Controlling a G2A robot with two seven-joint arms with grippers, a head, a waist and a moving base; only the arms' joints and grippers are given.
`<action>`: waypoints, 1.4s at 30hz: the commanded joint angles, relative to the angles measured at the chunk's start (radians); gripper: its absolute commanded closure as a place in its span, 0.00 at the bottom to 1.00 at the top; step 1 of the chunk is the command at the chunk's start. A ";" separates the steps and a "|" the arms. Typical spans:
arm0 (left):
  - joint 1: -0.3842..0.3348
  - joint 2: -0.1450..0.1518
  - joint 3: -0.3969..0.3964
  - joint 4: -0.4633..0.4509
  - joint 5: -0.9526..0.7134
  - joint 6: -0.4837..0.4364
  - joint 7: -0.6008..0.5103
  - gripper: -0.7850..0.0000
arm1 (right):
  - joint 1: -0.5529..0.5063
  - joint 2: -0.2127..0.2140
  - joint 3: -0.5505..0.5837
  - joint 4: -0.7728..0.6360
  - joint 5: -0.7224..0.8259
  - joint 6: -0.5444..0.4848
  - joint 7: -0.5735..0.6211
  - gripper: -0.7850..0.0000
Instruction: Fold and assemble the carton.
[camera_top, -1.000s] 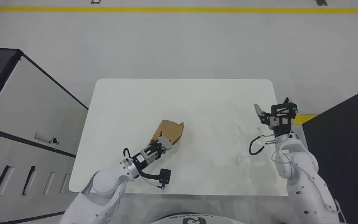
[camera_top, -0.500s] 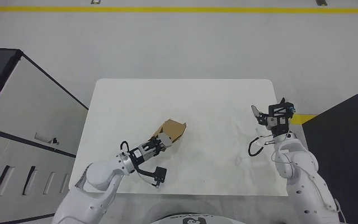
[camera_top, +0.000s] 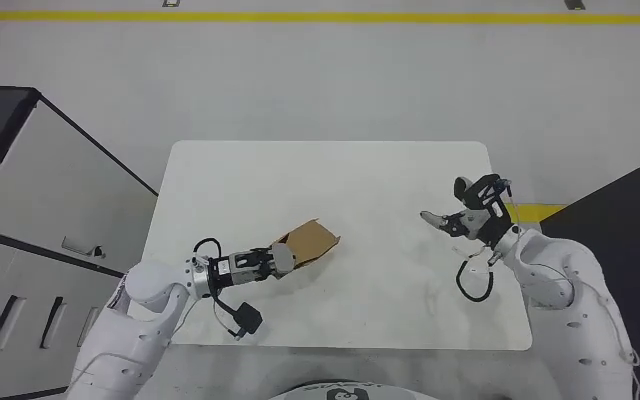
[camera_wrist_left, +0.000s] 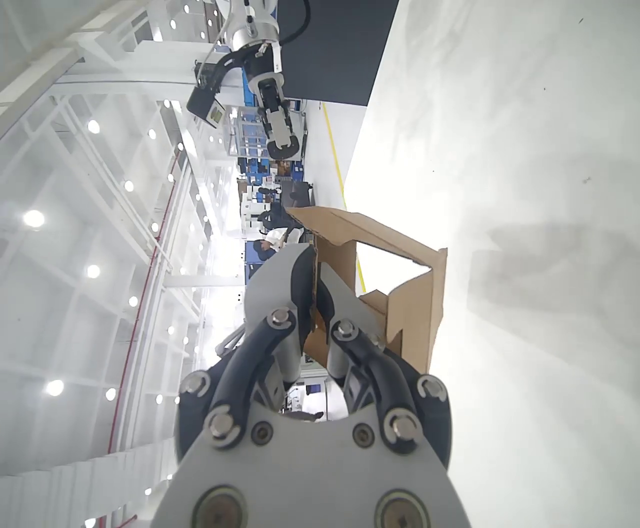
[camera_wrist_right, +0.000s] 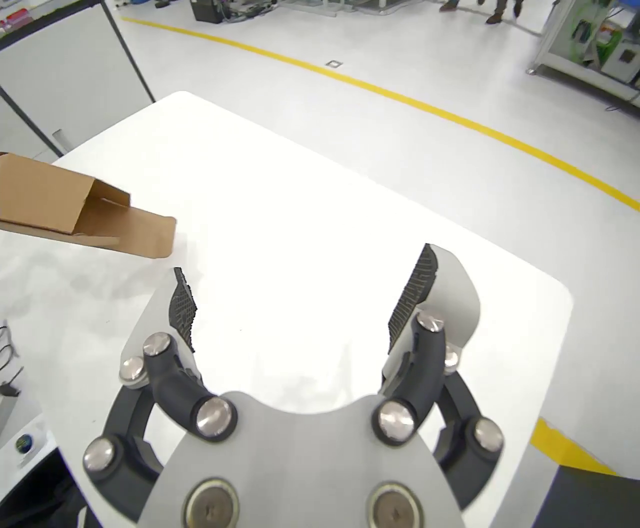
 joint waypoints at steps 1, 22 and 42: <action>0.001 0.000 0.000 -0.001 0.001 0.000 -0.002 1.00 | -0.001 0.000 0.000 0.000 -0.022 0.003 -0.028 0.00; -0.102 0.016 0.066 0.063 -0.025 0.069 0.155 1.00 | 0.268 0.068 -0.174 0.269 0.961 -0.038 0.668 0.00; -0.173 0.013 0.154 0.105 -0.156 0.129 0.264 1.00 | 0.454 0.074 -0.418 0.458 1.503 0.278 0.984 0.00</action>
